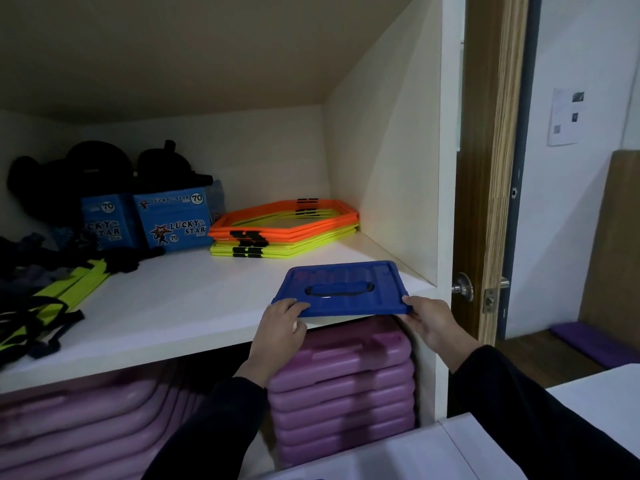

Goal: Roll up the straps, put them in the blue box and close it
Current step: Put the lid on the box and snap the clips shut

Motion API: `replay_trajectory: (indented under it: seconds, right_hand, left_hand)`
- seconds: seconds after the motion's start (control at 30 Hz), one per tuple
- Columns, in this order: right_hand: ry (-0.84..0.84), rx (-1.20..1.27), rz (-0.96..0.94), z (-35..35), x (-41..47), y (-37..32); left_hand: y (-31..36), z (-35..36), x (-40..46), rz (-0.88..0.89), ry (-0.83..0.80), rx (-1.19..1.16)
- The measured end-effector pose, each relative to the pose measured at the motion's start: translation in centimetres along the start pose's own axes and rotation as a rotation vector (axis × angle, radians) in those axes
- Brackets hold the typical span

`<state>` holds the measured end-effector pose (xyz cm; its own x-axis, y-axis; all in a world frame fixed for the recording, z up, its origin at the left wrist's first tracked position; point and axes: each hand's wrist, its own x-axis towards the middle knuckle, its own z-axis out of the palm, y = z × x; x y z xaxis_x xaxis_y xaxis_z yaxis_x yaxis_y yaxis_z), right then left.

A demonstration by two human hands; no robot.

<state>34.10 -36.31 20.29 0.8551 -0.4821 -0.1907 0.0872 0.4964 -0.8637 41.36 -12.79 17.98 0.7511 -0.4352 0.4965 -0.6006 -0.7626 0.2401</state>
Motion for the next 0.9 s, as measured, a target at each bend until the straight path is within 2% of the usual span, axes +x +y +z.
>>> replay_trajectory:
  seconds: [0.07, 0.1, 0.17, 0.2, 0.27, 0.33, 0.43, 0.53, 0.67, 0.9]
  right_hand:
    - [-0.005, 0.015, 0.002, -0.4, -0.5, 0.1]
    - [-0.012, 0.017, 0.003, -0.7, -0.7, 0.1]
    - [-0.038, 0.017, 0.007, -1.3, -1.2, 0.2]
    - [-0.055, 0.017, 0.012, -1.6, -1.6, 0.3]
    - [-0.086, 0.016, 0.022, -2.0, -2.4, 0.4]
    - [-0.115, 0.021, 0.038, -2.2, -3.3, 0.5]
    - [-0.162, 0.010, 0.065, -2.4, -4.8, 1.1]
    - [-0.208, 0.001, 0.099, -2.5, -6.7, 1.8]
    - [-0.300, -0.077, 0.126, -2.7, -10.1, 3.4]
    - [-0.418, -0.129, 0.238, -3.9, -15.7, 8.9]
  left_hand:
    - [0.3, -0.8, -0.6, -0.070, 0.054, -0.164]
    - [0.6, -1.4, -0.8, -0.117, 0.132, -0.263]
    - [1.1, -2.5, -0.9, -0.289, 0.306, -0.474]
    - [1.2, -3.2, -0.9, -0.413, 0.342, -0.576]
    - [1.0, -4.4, -0.7, -0.670, 0.334, -0.823]
    - [0.5, -5.4, -1.0, -0.798, 0.336, -1.046]
    - [-0.4, -6.3, -2.6, -0.855, 0.342, -1.044]
    - [-0.5, -7.4, -5.5, -0.878, 0.354, -1.150]
    - [-1.0, -9.3, -10.4, -0.808, 0.340, -1.305]
    - [-1.8, -12.4, -20.0, -0.895, 0.304, -1.193]
